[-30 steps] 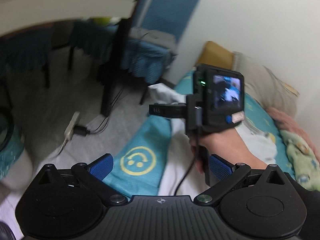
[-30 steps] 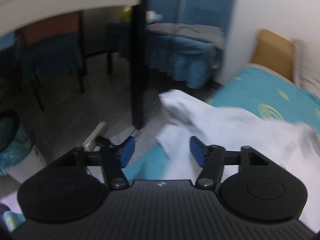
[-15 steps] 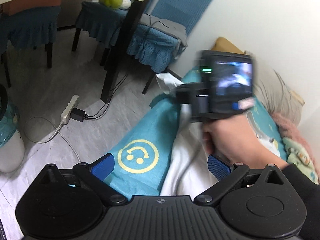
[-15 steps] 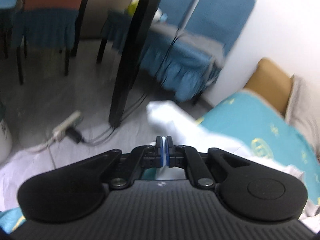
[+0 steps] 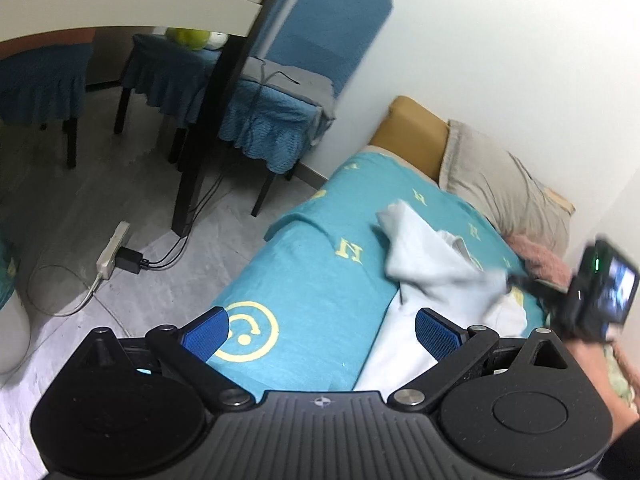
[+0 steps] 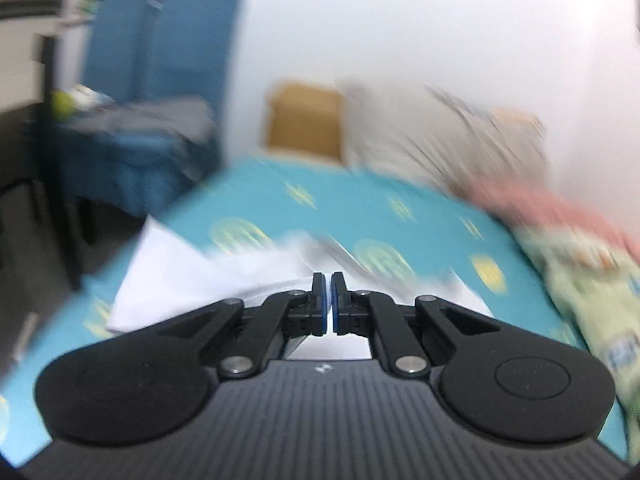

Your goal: Fold clothes

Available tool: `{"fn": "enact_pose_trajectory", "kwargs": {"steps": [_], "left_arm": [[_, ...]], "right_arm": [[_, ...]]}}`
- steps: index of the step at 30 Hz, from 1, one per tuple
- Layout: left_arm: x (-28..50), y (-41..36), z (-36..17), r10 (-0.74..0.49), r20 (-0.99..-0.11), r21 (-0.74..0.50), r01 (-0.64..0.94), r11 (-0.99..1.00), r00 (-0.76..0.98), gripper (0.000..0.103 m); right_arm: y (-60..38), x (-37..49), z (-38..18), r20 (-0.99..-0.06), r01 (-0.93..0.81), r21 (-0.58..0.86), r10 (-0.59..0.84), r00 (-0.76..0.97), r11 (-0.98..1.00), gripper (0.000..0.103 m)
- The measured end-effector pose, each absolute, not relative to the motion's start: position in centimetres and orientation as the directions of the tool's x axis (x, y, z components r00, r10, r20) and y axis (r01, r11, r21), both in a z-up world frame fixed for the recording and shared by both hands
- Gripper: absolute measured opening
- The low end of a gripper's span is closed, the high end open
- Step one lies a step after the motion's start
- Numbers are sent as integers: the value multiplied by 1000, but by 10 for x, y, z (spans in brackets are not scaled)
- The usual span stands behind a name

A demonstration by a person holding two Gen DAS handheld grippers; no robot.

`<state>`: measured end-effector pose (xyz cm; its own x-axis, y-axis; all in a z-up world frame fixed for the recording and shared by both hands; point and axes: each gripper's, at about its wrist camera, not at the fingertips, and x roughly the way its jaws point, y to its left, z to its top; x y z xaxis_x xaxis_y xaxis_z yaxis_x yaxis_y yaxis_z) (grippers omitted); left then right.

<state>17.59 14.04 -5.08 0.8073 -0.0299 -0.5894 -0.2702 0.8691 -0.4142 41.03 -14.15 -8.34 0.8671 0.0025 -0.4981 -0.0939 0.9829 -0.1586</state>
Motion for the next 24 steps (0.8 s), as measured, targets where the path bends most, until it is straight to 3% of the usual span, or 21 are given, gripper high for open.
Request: {"fn": "enact_pose_trajectory", "kwargs": {"steps": [4, 8, 10, 11, 12, 15, 20, 23, 24], "left_arm": [[178, 126, -50, -24, -592, -368, -244, 897, 806, 101], [180, 115, -49, -24, -596, -335, -221, 916, 803, 101], [181, 113, -51, -29, -602, -329, -214, 920, 798, 101], [182, 111, -51, -31, -606, -326, -213, 921, 795, 101], [182, 110, -52, -33, -609, -324, -211, 922, 792, 101], [183, 111, -54, -34, -617, -322, -213, 922, 786, 101], [187, 112, -57, -36, -628, -326, -221, 919, 778, 101], [188, 110, -60, -35, -633, -317, -218, 923, 773, 101], [190, 110, -61, -35, -635, -313, -216, 925, 772, 101]], "right_arm": [[-180, 395, -114, -567, -68, -159, -34, 823, 985, 7], [-170, 375, -126, -549, -180, -285, -7, 835, 942, 9], [-160, 375, -124, -534, -233, -295, 43, 844, 927, 36], [-154, 376, -122, -519, -259, -289, 76, 851, 922, 61], [-149, 378, -121, -504, -285, -284, 110, 857, 915, 77], [-127, 381, -113, -470, -345, -263, 192, 861, 901, 78], [-91, 408, -121, -530, -398, -192, 247, 812, 897, 77], [-75, 424, -134, -578, -413, -170, 249, 777, 895, 68], [-70, 430, -138, -594, -415, -166, 245, 766, 895, 61]]}}
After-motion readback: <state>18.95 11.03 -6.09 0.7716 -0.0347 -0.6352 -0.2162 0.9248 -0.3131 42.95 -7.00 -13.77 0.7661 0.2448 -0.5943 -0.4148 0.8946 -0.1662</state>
